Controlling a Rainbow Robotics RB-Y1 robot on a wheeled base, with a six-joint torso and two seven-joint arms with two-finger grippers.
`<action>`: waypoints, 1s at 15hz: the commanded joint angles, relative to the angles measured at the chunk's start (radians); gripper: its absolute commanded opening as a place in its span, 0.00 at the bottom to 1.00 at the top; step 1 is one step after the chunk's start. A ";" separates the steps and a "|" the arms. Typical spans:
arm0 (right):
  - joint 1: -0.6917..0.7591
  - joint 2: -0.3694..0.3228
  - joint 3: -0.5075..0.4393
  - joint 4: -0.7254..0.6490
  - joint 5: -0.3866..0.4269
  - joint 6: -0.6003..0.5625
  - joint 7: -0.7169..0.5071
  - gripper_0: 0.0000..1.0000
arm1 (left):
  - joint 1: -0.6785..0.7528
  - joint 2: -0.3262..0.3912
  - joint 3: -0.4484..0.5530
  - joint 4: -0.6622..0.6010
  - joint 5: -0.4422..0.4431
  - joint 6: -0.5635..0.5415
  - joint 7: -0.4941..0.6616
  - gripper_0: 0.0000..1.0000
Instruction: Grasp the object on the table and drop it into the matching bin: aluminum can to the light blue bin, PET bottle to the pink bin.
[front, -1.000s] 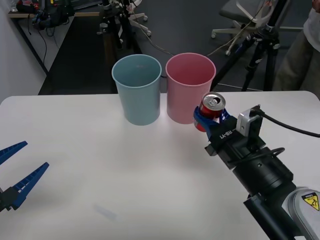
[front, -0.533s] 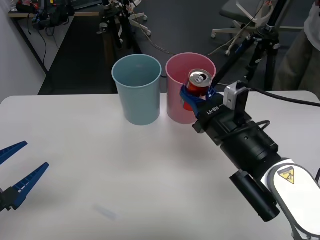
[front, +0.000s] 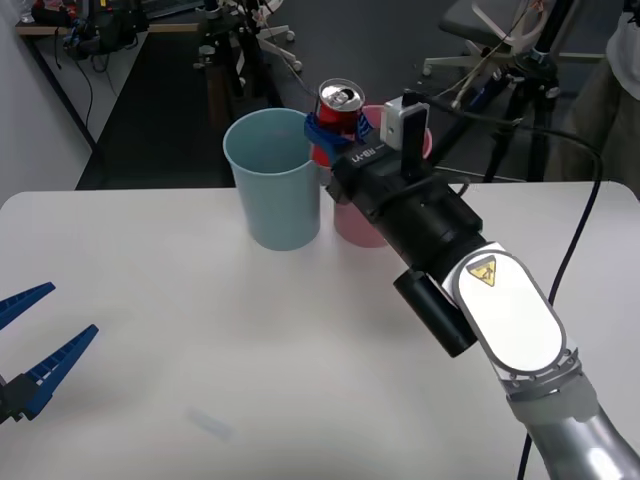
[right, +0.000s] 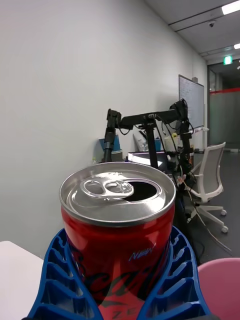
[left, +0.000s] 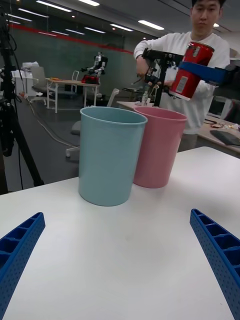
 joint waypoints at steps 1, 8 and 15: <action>-0.114 0.055 -0.013 0.141 0.019 0.011 0.007 0.00 | 0.000 0.000 0.000 0.000 0.000 0.000 0.000 1.00; -0.367 0.133 -0.014 0.456 0.039 0.095 0.009 0.00 | 0.000 0.000 0.000 0.000 0.000 0.000 0.000 1.00; -0.490 0.149 -0.014 0.655 0.065 0.132 0.010 0.00 | 0.000 0.000 0.000 0.000 0.000 0.000 0.000 1.00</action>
